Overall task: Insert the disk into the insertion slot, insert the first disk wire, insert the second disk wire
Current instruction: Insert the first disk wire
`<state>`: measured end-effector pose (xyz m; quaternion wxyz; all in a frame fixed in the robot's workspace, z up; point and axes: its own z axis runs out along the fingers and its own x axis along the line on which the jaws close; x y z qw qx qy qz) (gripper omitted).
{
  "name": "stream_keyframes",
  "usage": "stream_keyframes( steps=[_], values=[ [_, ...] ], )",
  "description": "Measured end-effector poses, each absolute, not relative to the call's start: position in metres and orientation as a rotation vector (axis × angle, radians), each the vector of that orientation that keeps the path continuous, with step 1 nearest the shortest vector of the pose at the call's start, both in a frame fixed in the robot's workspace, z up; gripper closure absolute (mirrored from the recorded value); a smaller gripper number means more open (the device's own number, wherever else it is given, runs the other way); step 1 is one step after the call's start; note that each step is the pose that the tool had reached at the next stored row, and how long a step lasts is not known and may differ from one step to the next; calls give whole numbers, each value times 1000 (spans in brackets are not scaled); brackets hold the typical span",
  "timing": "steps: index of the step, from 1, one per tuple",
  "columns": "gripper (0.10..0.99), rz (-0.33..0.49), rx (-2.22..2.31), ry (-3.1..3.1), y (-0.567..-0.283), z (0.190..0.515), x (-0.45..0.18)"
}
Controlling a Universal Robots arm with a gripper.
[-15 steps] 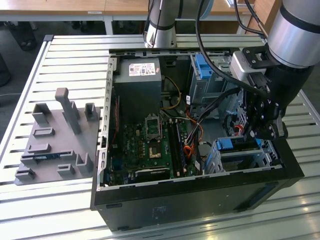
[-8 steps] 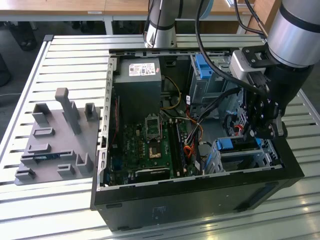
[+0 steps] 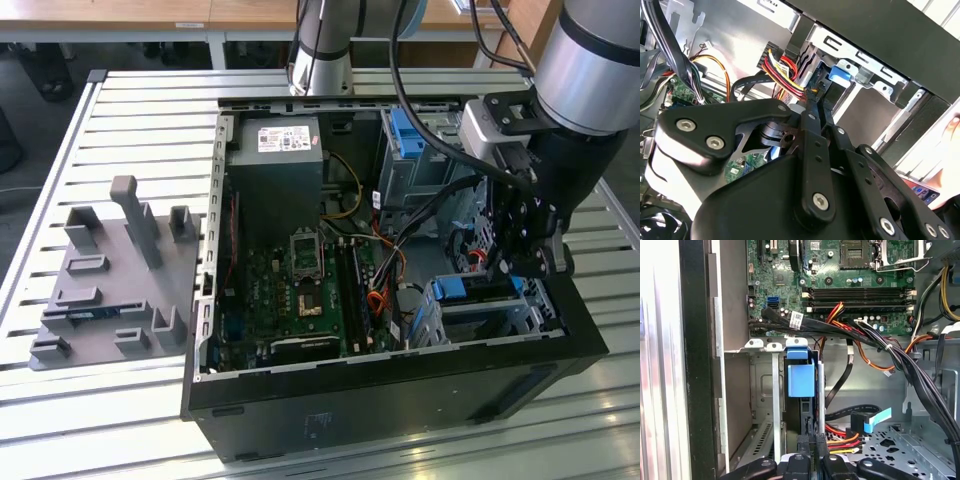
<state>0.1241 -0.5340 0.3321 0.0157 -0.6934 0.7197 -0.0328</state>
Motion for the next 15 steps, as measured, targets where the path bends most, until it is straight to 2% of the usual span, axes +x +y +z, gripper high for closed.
stream_keyframes(
  steps=[15],
  values=[
    [922, -102, -2148, 2247, -534, 329, 125]
  ],
)
